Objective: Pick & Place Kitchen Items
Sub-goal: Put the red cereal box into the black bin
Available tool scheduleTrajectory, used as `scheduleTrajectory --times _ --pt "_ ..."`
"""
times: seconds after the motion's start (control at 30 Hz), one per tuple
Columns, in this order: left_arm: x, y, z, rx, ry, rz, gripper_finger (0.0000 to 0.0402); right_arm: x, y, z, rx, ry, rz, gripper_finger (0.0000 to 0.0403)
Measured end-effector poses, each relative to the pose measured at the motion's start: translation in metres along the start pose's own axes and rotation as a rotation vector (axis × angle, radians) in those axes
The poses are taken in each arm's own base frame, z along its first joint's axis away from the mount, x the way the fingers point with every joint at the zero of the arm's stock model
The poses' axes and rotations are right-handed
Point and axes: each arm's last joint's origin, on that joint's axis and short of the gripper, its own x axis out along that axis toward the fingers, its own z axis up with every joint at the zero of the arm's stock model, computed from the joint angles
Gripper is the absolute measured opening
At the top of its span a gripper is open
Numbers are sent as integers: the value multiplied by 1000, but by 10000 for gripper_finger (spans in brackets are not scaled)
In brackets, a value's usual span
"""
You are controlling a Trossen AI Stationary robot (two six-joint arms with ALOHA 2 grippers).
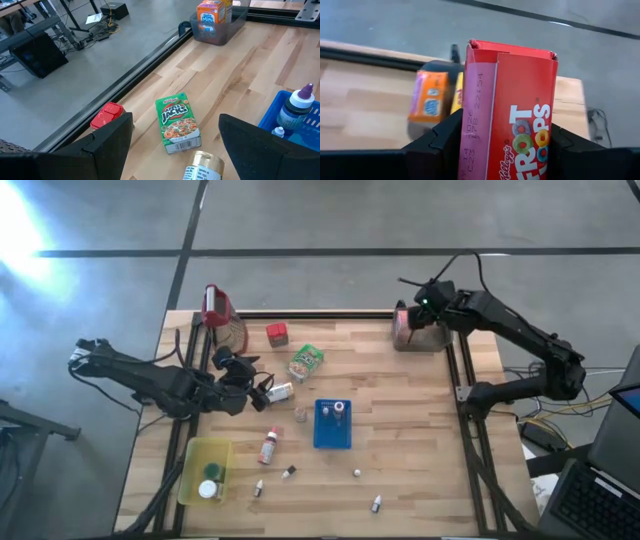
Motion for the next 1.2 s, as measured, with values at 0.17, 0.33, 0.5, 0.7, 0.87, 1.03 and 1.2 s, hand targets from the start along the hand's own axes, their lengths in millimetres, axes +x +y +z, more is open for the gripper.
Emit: scheduleTrajectory --times 0.17,0.33,0.5,0.7,0.87,1.03,1.2 --pt "0 0 0 0 0 0 300 5 -6 4 42 6 -26 184" --pt "0 0 0 0 0 0 300 11 -11 5 95 15 -62 175" --pt "0 0 0 0 0 0 300 17 -12 1 116 14 -98 170" --pt "0 0 0 0 0 0 300 30 -12 -10 121 35 -138 182" --pt "0 0 0 0 0 0 300 46 -12 -21 119 52 -163 188" --pt "0 0 0 0 0 0 301 62 -9 -26 123 46 -133 178" --pt "0 0 0 0 0 0 300 77 -10 -33 134 68 -103 182"
